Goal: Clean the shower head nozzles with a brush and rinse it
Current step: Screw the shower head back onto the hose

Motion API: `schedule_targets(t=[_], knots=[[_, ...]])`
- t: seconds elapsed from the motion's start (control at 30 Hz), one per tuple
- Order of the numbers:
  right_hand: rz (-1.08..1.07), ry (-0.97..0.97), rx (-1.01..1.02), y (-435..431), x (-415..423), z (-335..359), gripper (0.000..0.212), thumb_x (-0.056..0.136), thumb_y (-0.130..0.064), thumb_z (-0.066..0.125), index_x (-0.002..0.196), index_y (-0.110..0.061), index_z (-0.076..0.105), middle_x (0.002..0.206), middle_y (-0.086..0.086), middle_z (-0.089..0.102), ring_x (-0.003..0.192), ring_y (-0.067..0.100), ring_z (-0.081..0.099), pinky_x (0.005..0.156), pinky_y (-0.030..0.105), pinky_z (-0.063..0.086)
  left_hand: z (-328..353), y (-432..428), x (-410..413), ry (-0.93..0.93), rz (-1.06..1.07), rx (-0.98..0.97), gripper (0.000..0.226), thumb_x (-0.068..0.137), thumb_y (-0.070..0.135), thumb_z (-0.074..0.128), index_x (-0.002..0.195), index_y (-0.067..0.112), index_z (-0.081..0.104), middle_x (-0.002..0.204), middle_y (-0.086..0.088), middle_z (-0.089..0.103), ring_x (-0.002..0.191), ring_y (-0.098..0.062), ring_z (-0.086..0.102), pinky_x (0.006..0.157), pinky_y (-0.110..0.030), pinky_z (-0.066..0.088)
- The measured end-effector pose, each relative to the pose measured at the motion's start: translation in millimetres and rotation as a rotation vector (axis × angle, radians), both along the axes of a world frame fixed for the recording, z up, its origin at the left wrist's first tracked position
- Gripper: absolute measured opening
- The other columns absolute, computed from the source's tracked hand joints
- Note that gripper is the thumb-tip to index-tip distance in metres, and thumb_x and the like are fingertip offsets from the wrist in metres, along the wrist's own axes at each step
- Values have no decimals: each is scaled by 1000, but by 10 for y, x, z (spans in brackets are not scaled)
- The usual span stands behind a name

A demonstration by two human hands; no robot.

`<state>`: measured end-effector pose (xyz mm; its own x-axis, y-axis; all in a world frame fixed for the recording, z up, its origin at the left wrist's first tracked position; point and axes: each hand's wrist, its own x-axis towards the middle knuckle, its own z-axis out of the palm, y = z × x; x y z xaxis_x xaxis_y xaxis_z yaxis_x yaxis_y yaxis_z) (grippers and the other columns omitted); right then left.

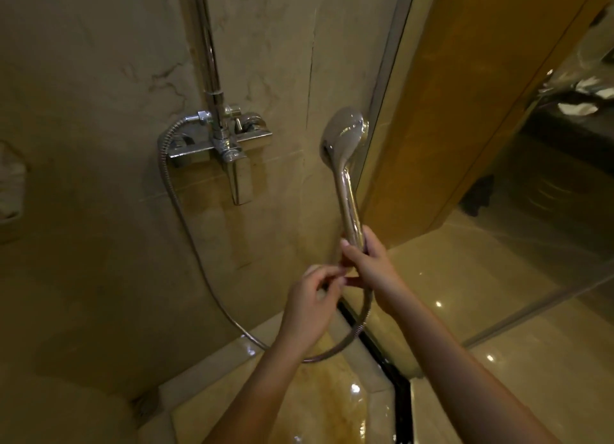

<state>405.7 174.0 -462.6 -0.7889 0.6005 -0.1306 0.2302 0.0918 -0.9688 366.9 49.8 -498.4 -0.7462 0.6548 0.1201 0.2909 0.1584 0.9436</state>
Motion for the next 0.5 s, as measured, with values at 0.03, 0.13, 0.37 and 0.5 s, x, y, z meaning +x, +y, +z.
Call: schedule_targets(t=[0.03, 0.13, 0.37, 0.5], knots=[[-14, -26, -16, 51, 27, -78, 18, 93, -13, 56, 80, -19, 45, 72, 4, 46, 63, 13, 46, 57, 27, 43, -51, -61, -87, -46, 51, -2, 15, 87, 17, 58, 94, 28, 66, 97, 12, 63, 89, 8, 59, 76, -4, 40], [-51, -112, -54, 213, 88, -307, 16, 91, -10, 54, 81, -18, 45, 66, 1, 42, 54, 10, 39, 42, 16, 31, -191, -199, -459, -185, 227, -49, 14, 89, 14, 56, 85, 26, 62, 88, 3, 66, 85, -8, 61, 70, -10, 44], [-143, -321, -30, 595, 136, -717, 28, 87, -24, 65, 65, -15, 50, 53, 0, 45, 31, 2, 38, 28, 12, 26, 35, -35, -1465, -194, 462, -160, 36, 94, 15, 50, 126, 0, 44, 118, -12, 52, 103, -23, 52, 85, -30, 41], [-76, -434, 16, 861, 218, -860, 19, 85, -16, 63, 70, -11, 53, 56, 3, 48, 41, 10, 42, 29, 14, 29, 20, 134, -1824, -215, 698, -120, 16, 89, 19, 57, 98, 9, 48, 128, -23, 52, 116, -32, 53, 92, -32, 41]])
